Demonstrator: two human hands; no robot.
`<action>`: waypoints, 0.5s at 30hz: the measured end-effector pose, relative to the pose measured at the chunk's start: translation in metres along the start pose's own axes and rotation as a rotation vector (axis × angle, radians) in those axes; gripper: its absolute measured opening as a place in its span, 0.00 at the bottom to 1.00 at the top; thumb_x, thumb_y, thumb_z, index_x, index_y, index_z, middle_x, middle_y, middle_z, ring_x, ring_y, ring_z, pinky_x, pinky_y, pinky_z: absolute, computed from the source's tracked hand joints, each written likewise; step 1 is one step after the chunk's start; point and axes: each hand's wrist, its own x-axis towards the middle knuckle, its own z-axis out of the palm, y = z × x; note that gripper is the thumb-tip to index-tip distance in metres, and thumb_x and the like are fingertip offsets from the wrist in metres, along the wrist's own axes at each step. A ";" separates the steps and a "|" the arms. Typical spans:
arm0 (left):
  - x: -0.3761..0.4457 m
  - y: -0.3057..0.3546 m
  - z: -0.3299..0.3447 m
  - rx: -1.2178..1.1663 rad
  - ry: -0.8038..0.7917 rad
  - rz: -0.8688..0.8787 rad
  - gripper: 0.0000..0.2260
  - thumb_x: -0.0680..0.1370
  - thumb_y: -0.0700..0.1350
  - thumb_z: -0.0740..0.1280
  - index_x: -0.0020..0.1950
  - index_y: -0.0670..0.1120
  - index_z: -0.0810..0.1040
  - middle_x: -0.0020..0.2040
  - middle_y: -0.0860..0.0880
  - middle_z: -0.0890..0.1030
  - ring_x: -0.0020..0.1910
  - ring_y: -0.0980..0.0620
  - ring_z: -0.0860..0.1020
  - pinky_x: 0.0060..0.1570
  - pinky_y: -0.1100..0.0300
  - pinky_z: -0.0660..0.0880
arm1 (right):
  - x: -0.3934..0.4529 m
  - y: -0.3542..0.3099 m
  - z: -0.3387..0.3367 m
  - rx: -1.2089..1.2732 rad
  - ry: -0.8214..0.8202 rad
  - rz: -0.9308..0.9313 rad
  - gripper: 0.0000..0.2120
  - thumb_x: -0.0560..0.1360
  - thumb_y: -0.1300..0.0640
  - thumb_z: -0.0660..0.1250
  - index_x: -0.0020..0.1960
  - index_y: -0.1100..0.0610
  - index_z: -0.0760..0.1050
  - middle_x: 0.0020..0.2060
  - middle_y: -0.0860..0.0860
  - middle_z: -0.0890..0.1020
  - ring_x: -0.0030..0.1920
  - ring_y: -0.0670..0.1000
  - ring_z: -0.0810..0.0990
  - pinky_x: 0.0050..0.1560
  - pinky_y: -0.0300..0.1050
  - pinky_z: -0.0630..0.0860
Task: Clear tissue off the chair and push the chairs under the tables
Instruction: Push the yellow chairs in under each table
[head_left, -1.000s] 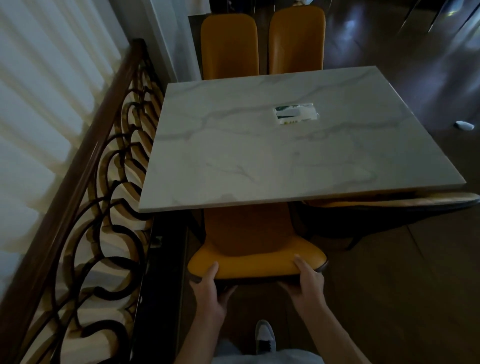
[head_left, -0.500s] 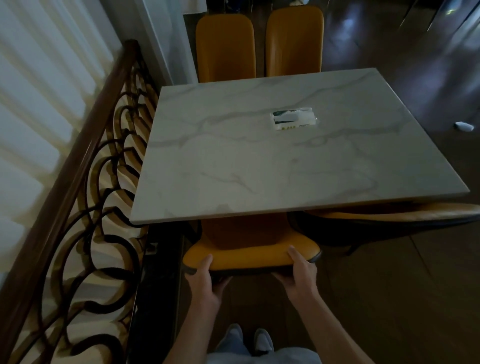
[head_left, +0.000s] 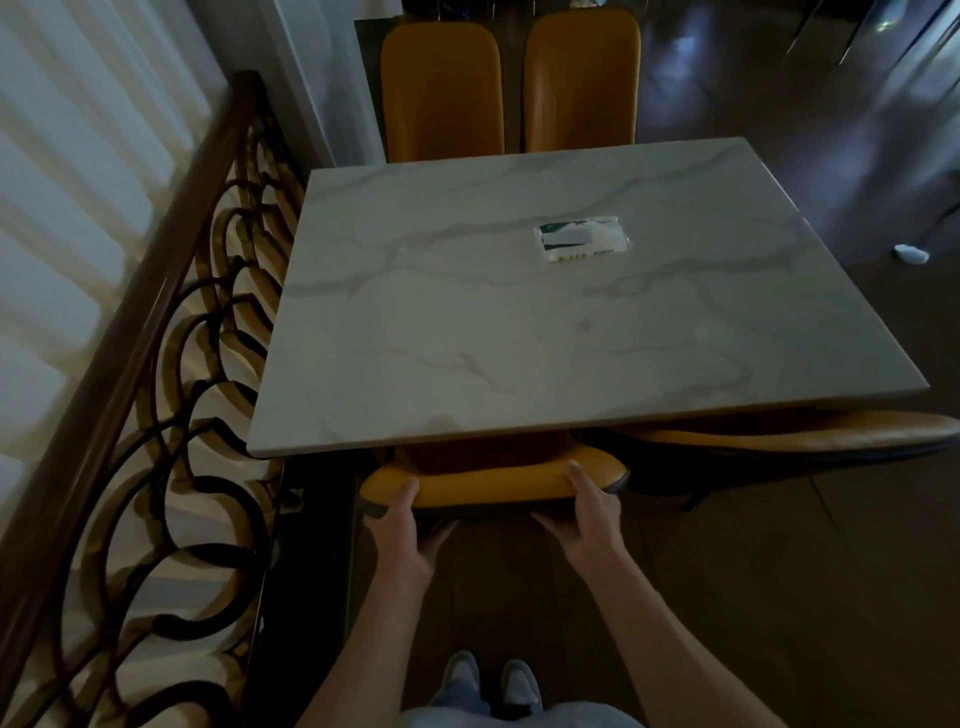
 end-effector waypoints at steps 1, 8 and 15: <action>0.002 0.003 0.001 0.003 -0.010 -0.008 0.34 0.76 0.44 0.74 0.76 0.55 0.60 0.67 0.41 0.70 0.60 0.36 0.73 0.43 0.39 0.81 | 0.001 0.000 0.002 0.000 -0.004 0.000 0.24 0.74 0.56 0.73 0.66 0.51 0.67 0.58 0.55 0.75 0.54 0.58 0.76 0.44 0.63 0.81; 0.002 0.010 0.001 0.003 -0.057 -0.060 0.34 0.76 0.44 0.74 0.77 0.55 0.61 0.68 0.40 0.70 0.62 0.35 0.73 0.47 0.36 0.80 | 0.004 -0.001 0.005 -0.035 -0.013 -0.007 0.22 0.74 0.56 0.73 0.63 0.52 0.68 0.59 0.55 0.74 0.57 0.59 0.75 0.47 0.66 0.81; -0.001 0.010 -0.001 0.016 -0.074 -0.058 0.34 0.76 0.43 0.73 0.77 0.55 0.60 0.69 0.40 0.69 0.64 0.34 0.72 0.49 0.35 0.80 | 0.000 -0.007 0.009 -0.060 0.023 0.006 0.13 0.74 0.57 0.73 0.54 0.53 0.71 0.60 0.57 0.73 0.60 0.61 0.73 0.48 0.68 0.80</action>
